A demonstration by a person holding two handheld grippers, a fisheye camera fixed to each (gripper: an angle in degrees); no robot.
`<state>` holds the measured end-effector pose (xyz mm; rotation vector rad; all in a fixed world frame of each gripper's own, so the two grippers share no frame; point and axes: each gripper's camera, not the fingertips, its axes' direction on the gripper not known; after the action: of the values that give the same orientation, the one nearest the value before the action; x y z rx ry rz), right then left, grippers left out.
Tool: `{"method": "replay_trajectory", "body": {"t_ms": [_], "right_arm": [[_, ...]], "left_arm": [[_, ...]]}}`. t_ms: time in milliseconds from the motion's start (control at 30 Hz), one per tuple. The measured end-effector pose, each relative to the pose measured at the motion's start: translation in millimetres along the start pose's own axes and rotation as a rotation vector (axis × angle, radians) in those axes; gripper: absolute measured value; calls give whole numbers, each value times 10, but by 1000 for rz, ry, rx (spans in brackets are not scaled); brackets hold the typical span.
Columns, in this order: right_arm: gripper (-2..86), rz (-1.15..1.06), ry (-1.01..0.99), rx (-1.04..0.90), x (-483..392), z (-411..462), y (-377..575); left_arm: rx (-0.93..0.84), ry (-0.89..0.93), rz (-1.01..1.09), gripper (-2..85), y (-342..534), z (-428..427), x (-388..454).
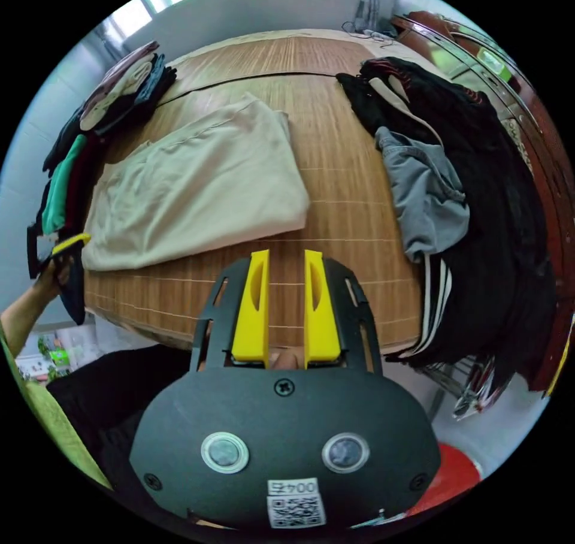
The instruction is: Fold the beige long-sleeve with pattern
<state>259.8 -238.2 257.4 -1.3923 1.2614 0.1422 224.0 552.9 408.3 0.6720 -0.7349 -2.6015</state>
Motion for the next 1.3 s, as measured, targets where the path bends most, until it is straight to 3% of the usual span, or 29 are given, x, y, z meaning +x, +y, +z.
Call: {"method": "replay_trajectory", "body": {"t_ms": [167,467,833,1100,1300], "right_arm": [[67,-130,-68,-29,503,168,-254],[82,-133,-254,81,631,282,-394],[86,-527,-257,70,631,-6,-487],[58,-902,-382,-135,622,-7,-967],[8,-853,-556,-341,857,151,-1388]], "left_arm": [[-85,-162,-144,3,-760,1411,-175],[-108,-355,-240,2,-1260,2160,-349],[-171,-402,-243,1,-1697,2749,-782],[-160,-390,-284,1,-1726,2961,-986],[-151,-373,-299,1,-1659,3028,-1008]]}}
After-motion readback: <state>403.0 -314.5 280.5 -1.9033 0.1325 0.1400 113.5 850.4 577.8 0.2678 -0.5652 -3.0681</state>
